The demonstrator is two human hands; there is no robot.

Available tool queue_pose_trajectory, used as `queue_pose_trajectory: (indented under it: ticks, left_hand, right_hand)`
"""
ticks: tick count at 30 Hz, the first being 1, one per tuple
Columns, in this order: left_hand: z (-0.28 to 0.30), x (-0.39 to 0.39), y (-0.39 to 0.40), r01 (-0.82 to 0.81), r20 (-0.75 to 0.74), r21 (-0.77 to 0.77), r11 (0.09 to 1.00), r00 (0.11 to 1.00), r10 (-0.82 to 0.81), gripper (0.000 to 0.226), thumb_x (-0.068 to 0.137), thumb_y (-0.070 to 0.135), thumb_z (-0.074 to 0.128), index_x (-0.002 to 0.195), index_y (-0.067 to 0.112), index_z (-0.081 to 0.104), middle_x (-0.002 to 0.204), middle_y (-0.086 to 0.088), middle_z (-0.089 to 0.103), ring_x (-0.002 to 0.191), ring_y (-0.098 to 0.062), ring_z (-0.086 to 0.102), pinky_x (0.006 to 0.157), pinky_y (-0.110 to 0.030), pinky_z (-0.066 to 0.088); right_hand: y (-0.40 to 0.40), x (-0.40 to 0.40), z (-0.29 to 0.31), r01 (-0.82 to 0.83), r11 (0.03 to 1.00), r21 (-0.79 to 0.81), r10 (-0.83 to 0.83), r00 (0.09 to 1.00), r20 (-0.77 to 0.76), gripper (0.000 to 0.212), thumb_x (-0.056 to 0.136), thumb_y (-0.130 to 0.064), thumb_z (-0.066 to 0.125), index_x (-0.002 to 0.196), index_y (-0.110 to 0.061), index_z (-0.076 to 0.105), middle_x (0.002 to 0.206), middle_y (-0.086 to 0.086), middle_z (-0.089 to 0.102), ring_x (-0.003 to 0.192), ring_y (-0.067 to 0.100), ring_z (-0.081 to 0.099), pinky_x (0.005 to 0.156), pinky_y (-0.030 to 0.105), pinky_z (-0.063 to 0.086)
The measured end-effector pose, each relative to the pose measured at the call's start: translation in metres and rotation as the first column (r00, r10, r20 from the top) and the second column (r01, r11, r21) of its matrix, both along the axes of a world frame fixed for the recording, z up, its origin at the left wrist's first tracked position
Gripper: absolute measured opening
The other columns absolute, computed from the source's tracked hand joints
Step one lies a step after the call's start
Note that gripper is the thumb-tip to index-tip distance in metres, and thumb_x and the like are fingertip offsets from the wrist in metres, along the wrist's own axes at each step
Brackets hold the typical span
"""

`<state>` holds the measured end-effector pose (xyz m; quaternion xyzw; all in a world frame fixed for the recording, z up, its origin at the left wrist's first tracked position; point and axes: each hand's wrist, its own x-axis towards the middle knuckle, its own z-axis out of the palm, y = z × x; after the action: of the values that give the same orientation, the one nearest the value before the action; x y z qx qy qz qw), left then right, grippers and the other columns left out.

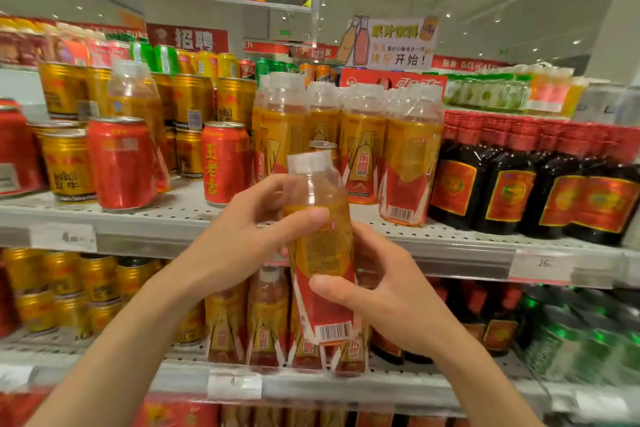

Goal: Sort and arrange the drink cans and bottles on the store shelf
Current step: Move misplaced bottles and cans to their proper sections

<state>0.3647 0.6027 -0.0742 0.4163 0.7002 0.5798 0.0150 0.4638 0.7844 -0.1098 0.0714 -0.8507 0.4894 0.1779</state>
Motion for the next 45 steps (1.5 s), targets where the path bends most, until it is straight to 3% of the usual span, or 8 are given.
queue_pose_trajectory:
  ticks: [4, 8, 11, 15, 20, 28, 33, 45]
  left_hand:
    - [0.011, -0.010, -0.012, -0.039, -0.068, 0.012, 0.999, 0.997, 0.039, 0.049, 0.077, 0.052, 0.071, 0.122, 0.033, 0.068, 0.117, 0.011, 0.075, 0.108, -0.013, 0.071, 0.089, -0.055, 0.058]
    - [0.018, -0.021, -0.022, -0.087, -0.096, 0.083, 0.993, 0.991, 0.095, 0.047, 0.076, 0.051, 0.073, 0.118, 0.030, 0.069, 0.113, 0.009, 0.076, 0.105, -0.010, 0.072, 0.084, -0.034, 0.062]
    - [0.024, -0.028, -0.031, -0.146, -0.105, 0.093, 0.985, 0.982, 0.156, 0.041, 0.077, 0.048, 0.075, 0.113, 0.031, 0.070, 0.109, 0.011, 0.077, 0.103, -0.006, 0.072, 0.080, -0.021, 0.058]
    - [0.027, -0.035, -0.040, -0.222, -0.109, 0.091, 0.971, 0.967, 0.231, 0.040, 0.080, 0.050, 0.078, 0.115, 0.032, 0.070, 0.109, 0.015, 0.076, 0.103, -0.002, 0.070, 0.086, -0.027, 0.055]
    - [0.028, -0.037, -0.046, -0.235, -0.099, 0.103, 0.967, 0.965, 0.245, 0.041, 0.079, 0.049, 0.069, 0.116, 0.033, 0.069, 0.108, 0.017, 0.076, 0.102, 0.000, 0.070, 0.080, -0.020, 0.054]
    - [0.022, -0.043, -0.051, -0.268, -0.106, 0.073, 0.961, 0.956, 0.275, 0.041, 0.081, 0.056, 0.074, 0.116, 0.036, 0.068, 0.109, 0.021, 0.074, 0.104, 0.001, 0.069, 0.087, -0.027, 0.053]
    - [0.020, -0.041, -0.049, -0.269, -0.121, 0.087, 0.959, 0.953, 0.278, 0.038, 0.082, 0.050, 0.070, 0.116, 0.036, 0.067, 0.108, 0.024, 0.074, 0.103, 0.004, 0.068, 0.086, -0.027, 0.053]
    - [0.041, -0.020, -0.016, -0.234, -0.135, 0.179, 0.956, 0.956, 0.259, 0.048, 0.079, 0.051, 0.067, 0.121, 0.030, 0.067, 0.106, 0.019, 0.075, 0.098, 0.002, 0.070, 0.067, -0.014, 0.054]
  right_hand:
    - [-0.009, -0.012, 0.011, -0.065, 0.997, 0.033, 0.066, 0.998, -0.007, 0.058, 0.085, -0.046, 0.076, 0.137, -0.045, 0.051, 0.128, -0.022, 0.066, 0.119, 0.000, 0.062, 0.102, 0.037, 0.052]
    - [-0.005, -0.024, 0.031, -0.115, 0.982, 0.152, 0.110, 0.993, 0.041, 0.064, 0.084, -0.059, 0.068, 0.143, -0.046, 0.045, 0.129, -0.022, 0.064, 0.116, -0.002, 0.063, 0.098, 0.032, 0.055]
    - [0.011, -0.036, 0.054, 0.089, 0.961, 0.261, -0.064, 0.993, -0.103, 0.055, 0.088, -0.060, 0.060, 0.138, -0.038, 0.053, 0.122, -0.022, 0.063, 0.105, -0.003, 0.065, 0.089, 0.030, 0.058]
    - [0.015, -0.080, 0.071, 0.385, 0.809, 0.444, -0.271, 0.915, -0.300, 0.041, 0.097, -0.040, 0.062, 0.135, -0.027, 0.055, 0.123, -0.014, 0.056, 0.085, 0.003, 0.064, 0.083, 0.030, 0.058]
    - [0.017, -0.130, 0.071, 0.393, 0.658, 0.642, -0.305, 0.919, -0.250, 0.049, 0.093, -0.034, 0.067, 0.133, -0.025, 0.042, 0.135, -0.003, 0.045, 0.090, 0.025, 0.063, 0.080, 0.044, 0.056]
    - [0.029, -0.121, 0.080, 0.342, 0.721, 0.603, -0.279, 0.939, -0.200, 0.039, 0.086, -0.039, 0.074, 0.099, -0.024, 0.040, 0.102, -0.003, 0.052, 0.078, 0.024, 0.060, 0.078, 0.043, 0.051]
    - [0.030, -0.103, 0.077, 0.368, 0.750, 0.549, -0.263, 0.928, -0.263, 0.041, 0.084, -0.042, 0.077, 0.094, -0.025, 0.041, 0.103, -0.004, 0.051, 0.072, 0.020, 0.058, 0.071, 0.035, 0.044]
    - [0.052, -0.022, 0.086, 0.372, 0.844, 0.386, -0.266, 0.916, -0.301, 0.043, 0.078, -0.046, 0.078, 0.105, -0.035, 0.047, 0.121, -0.017, 0.053, 0.105, 0.011, 0.056, 0.084, 0.027, 0.046]
